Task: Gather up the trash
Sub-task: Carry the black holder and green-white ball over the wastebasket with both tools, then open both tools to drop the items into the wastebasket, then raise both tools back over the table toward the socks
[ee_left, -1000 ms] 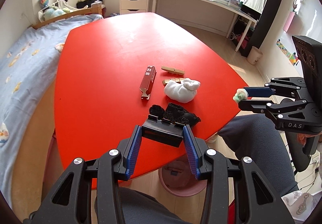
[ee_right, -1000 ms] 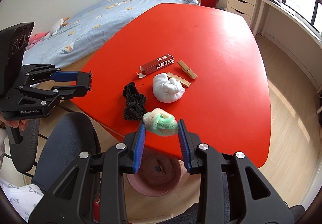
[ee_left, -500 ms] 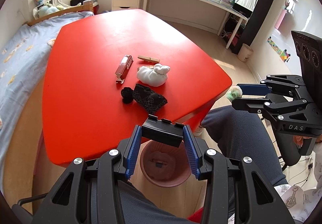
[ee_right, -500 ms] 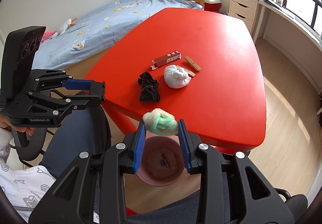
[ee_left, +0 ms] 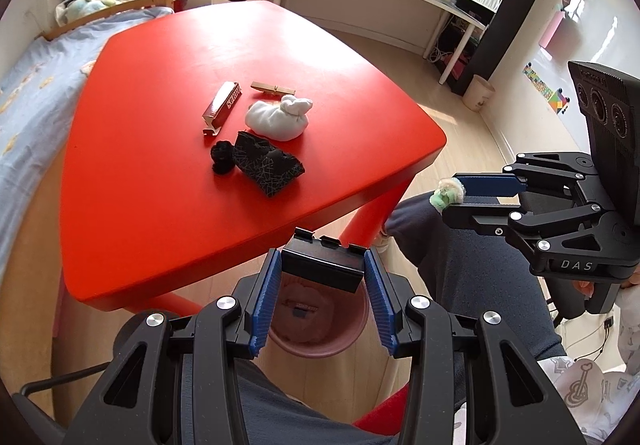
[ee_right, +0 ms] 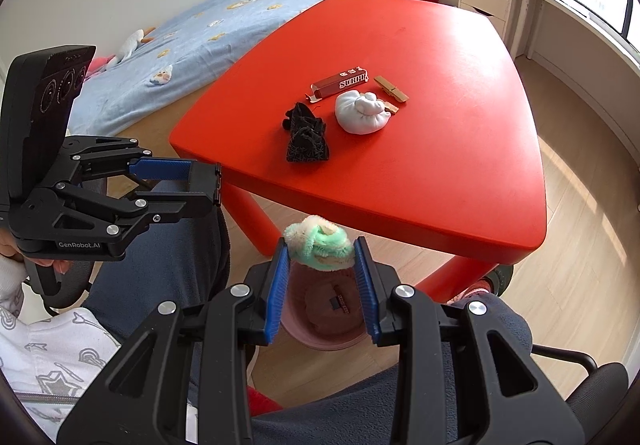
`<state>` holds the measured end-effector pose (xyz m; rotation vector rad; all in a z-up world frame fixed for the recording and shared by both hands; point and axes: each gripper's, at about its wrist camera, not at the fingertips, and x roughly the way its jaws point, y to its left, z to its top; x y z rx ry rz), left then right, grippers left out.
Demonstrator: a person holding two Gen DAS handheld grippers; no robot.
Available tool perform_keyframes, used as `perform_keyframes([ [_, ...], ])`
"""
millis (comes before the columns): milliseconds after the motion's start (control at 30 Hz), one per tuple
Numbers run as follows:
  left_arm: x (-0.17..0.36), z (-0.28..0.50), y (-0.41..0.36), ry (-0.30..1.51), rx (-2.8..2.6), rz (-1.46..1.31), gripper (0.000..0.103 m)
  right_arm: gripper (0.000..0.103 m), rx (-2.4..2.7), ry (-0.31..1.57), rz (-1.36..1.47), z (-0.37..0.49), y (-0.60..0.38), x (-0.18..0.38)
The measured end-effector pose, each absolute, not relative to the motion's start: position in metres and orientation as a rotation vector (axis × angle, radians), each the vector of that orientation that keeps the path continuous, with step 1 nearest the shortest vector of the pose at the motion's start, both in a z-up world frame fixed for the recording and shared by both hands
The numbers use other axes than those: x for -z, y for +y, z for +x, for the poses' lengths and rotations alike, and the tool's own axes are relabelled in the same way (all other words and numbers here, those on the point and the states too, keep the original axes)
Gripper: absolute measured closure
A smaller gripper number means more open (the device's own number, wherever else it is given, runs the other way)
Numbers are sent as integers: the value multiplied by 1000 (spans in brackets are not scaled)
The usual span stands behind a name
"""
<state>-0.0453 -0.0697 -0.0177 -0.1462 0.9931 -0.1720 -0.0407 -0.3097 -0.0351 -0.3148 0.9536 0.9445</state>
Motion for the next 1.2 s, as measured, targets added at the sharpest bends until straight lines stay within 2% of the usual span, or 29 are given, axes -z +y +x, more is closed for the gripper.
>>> perform_keyframes([
  [333,19,-43,-73,1000,185,-144,61,71,-957,964,-306,-38,-310,36],
  [433,20,-43,-74,1002,190,-138,58,67,-961,967,-307,-38,-309,37],
  [467,20,-43,-73,1002,187,-137,48,55,-958,968,-307,-37,-309,37],
  [500,20,-43,-72,998,180,-141,31,38,-951,965,-306,-37,-310,38],
  [533,19,-44,-70,990,166,-143,23,29,-939,963,-305,-36,-311,38],
  [567,18,-45,-68,981,156,-144,16,15,-929,962,-303,-35,-312,39],
  [600,18,-44,-66,982,146,-144,13,9,-920,964,-300,-34,-313,40],
  [667,19,-44,-63,984,113,-142,8,5,-899,973,-299,-31,-314,42],
  [1200,20,-43,-51,1010,49,-188,8,3,-889,983,-298,-28,-313,47],
])
